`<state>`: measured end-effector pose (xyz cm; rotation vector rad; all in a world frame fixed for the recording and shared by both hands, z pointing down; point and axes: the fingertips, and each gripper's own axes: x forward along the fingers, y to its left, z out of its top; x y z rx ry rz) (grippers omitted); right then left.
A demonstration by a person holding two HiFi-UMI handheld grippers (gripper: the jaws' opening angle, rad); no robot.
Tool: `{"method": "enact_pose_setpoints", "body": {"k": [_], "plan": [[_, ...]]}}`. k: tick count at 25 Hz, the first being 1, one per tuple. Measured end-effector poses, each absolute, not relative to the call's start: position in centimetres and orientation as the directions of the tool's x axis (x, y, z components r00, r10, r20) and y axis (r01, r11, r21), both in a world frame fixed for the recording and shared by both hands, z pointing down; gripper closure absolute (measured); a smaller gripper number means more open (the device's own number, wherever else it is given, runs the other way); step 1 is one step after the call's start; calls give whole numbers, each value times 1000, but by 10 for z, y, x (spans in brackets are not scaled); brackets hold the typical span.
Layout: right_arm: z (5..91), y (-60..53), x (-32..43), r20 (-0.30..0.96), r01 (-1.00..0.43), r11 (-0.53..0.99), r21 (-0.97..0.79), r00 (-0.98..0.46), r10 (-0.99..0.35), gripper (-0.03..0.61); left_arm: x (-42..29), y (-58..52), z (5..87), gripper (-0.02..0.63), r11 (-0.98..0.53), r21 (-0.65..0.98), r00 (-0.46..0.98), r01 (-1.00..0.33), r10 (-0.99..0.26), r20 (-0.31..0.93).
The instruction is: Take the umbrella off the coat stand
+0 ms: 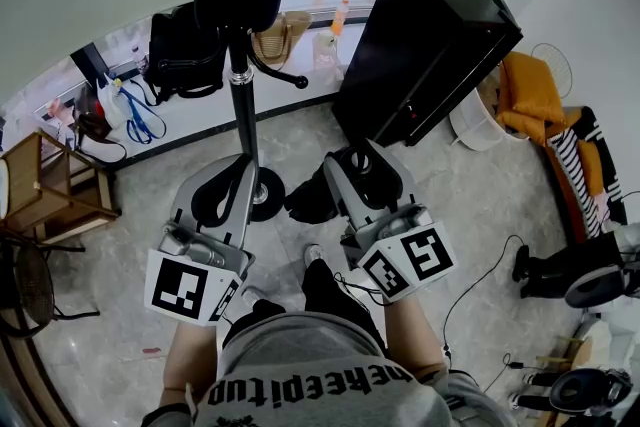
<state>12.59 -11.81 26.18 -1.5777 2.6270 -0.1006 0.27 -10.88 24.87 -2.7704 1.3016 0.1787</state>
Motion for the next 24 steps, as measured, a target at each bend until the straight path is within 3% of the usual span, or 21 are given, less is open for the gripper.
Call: {"method": "enact_pose_setpoints", "body": {"k": [24], "plan": [[255,-125,109,-38,-865,493,-100,-491,-870,377,-24,-117,249,598,-598,6,591,-802,-794,-144]]}}
